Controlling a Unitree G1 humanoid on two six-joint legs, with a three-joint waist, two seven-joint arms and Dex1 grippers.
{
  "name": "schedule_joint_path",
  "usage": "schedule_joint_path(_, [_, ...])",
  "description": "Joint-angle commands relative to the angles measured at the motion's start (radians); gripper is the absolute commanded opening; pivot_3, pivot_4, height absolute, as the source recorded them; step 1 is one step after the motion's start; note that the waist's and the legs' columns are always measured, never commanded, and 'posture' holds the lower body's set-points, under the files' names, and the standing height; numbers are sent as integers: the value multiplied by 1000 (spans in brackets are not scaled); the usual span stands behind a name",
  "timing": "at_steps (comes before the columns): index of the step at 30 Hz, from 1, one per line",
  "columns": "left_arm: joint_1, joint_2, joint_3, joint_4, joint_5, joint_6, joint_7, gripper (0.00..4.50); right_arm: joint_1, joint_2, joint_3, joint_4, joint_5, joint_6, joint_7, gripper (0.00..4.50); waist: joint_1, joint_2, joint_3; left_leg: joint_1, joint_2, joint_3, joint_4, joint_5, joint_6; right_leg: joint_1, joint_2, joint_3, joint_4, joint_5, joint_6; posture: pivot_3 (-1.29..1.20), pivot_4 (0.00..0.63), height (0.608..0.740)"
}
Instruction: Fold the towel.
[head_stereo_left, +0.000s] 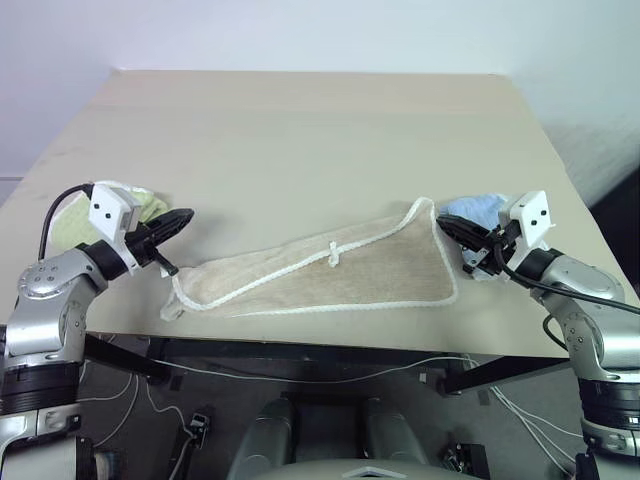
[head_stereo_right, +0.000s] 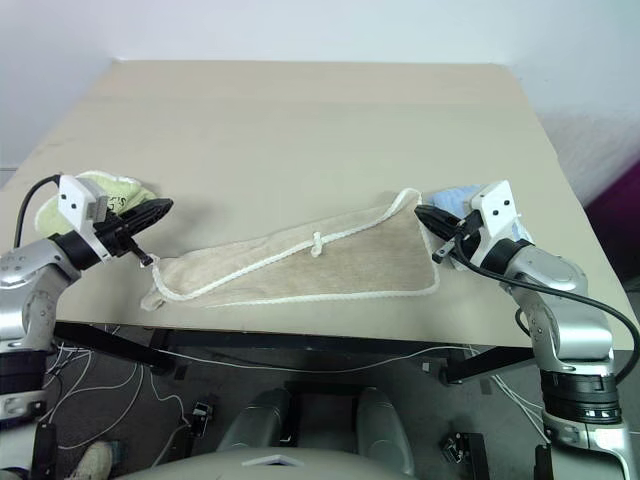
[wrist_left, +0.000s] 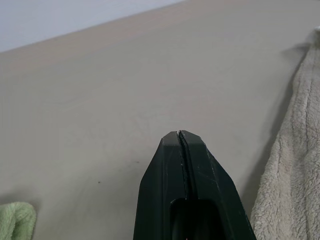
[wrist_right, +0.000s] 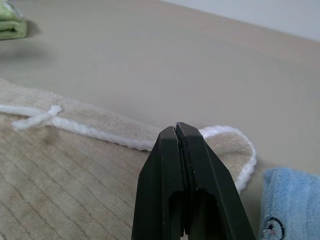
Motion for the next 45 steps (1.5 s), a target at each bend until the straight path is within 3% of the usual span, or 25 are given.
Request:
schedule_joint_path(1, [-7, 16, 15, -16, -12, 5, -7, 28, 12, 8, -35, -55, 20, -5, -19, 0, -1, 0, 0, 0, 0, 0, 0, 0, 0, 0, 0, 0, 0, 0, 0, 0, 150, 740])
schedule_joint_path(19, [4, 95, 12, -19, 10, 11, -64, 28, -62, 9, -8, -11, 11, -25, -25, 0, -1, 0, 0, 0, 0, 0, 0, 0, 0, 0, 0, 0, 0, 0, 0, 0, 150, 740])
schedule_joint_path(31, [-57, 218, -52, 138, 20, -75, -363, 28, -65, 56, 17, -8, -4, -51, -44, 0, -3, 0, 0, 0, 0, 0, -1, 0, 0, 0, 0, 0, -1, 0, 0, 0, 150, 740])
schedule_joint_path(35, [-113, 279, -107, 192, -21, -22, -567, 867, -43, 61, 11, -25, -3, -50, -56, 0, -3, 0, 0, 0, 0, 0, -1, 0, 0, 0, 0, 0, -1, 0, 0, 0, 150, 740])
schedule_joint_path(38, [-144, 325, -175, 251, 34, -81, -698, 1998, -32, 66, 8, -36, 0, -50, -68, 0, -5, 0, 0, 0, 0, 0, -1, 0, 0, 0, 0, 0, -1, 0, 0, 0, 150, 740])
schedule_joint_path(45, [-215, 417, -388, 300, 49, -278, -740, 4252, -12, 103, 25, -58, -6, -56, -101, 0, -6, 0, 1, 0, 0, 0, -2, 0, 0, 0, 0, 0, -1, 0, 0, 0, 150, 740])
